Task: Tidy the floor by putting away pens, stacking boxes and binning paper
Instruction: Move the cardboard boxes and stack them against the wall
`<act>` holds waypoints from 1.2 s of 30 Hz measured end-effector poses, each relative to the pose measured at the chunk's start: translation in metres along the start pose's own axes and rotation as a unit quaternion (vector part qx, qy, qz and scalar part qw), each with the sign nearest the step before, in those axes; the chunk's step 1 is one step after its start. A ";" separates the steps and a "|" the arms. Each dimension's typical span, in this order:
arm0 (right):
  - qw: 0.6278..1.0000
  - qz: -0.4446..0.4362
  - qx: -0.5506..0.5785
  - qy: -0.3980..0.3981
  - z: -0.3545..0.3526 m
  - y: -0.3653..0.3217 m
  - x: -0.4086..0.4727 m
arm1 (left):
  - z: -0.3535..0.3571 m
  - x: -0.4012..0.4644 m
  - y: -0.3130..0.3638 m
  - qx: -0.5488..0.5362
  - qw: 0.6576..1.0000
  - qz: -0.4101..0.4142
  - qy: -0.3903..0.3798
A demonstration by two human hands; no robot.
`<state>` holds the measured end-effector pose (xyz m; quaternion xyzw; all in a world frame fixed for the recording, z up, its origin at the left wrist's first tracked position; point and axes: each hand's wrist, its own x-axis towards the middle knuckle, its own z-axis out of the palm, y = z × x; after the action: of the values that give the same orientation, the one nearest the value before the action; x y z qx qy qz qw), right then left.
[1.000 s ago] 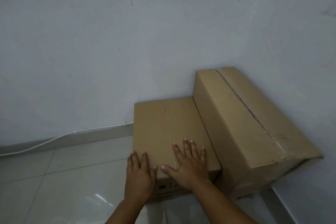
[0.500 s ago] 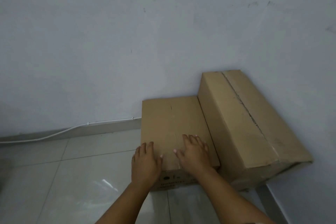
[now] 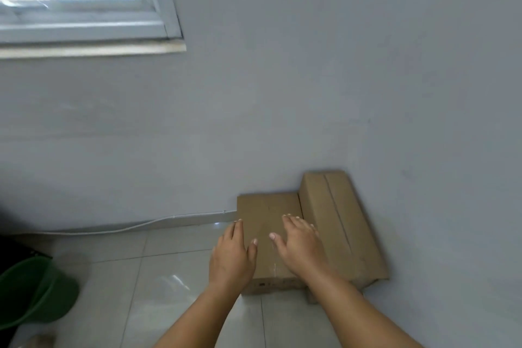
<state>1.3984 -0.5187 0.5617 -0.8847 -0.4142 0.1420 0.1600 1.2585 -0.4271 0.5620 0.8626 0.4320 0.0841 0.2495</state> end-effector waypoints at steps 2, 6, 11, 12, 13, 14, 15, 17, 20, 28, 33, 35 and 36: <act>1.000 -0.003 0.000 -0.004 -0.036 -0.024 -0.015 | -0.043 -0.015 0.015 -0.005 1.000 0.007 0.003; 1.000 -0.022 -0.004 0.014 -0.081 -0.056 -0.038 | -0.094 -0.041 0.027 -0.007 1.000 0.024 0.011; 0.998 -0.056 -0.009 0.033 -0.095 -0.078 -0.063 | -0.118 -0.072 0.021 -0.020 0.999 0.010 0.032; 0.997 -0.063 -0.008 0.034 -0.094 -0.081 -0.069 | -0.121 -0.081 0.018 -0.024 0.999 0.003 0.037; 0.997 -0.070 -0.008 0.033 -0.094 -0.084 -0.075 | -0.124 -0.091 0.015 -0.029 0.999 -0.003 0.044; 0.996 -0.079 -0.008 0.032 -0.094 -0.088 -0.083 | -0.127 -0.102 0.012 -0.034 0.998 -0.009 0.051; 0.995 -0.091 -0.009 0.031 -0.093 -0.091 -0.090 | -0.130 -0.114 0.009 -0.039 0.997 -0.017 0.059; 0.993 -0.116 -0.013 0.021 -0.090 -0.095 -0.105 | -0.134 -0.137 0.003 -0.051 0.995 -0.034 0.077; 0.986 -0.165 -0.021 0.005 -0.082 -0.104 -0.131 | -0.140 -0.175 -0.005 -0.065 0.989 -0.065 0.114; 0.956 -0.284 -0.011 -0.068 -0.032 -0.157 -0.217 | -0.146 -0.299 -0.038 -0.100 0.963 -0.164 0.192; 0.926 -0.355 -0.031 -0.124 0.001 -0.215 -0.272 | -0.164 -0.372 -0.082 -0.106 0.935 -0.250 0.229; 0.914 -0.379 -0.040 -0.135 0.016 -0.245 -0.296 | -0.173 -0.402 -0.107 -0.099 0.921 -0.285 0.247; 0.910 -0.388 -0.044 -0.140 0.023 -0.258 -0.305 | -0.178 -0.415 -0.117 -0.096 0.914 -0.299 0.256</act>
<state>1.0244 -0.5965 0.6806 -0.6318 -0.7485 0.1726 0.1038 0.8573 -0.6314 0.6856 0.6137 0.7089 0.2647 0.2253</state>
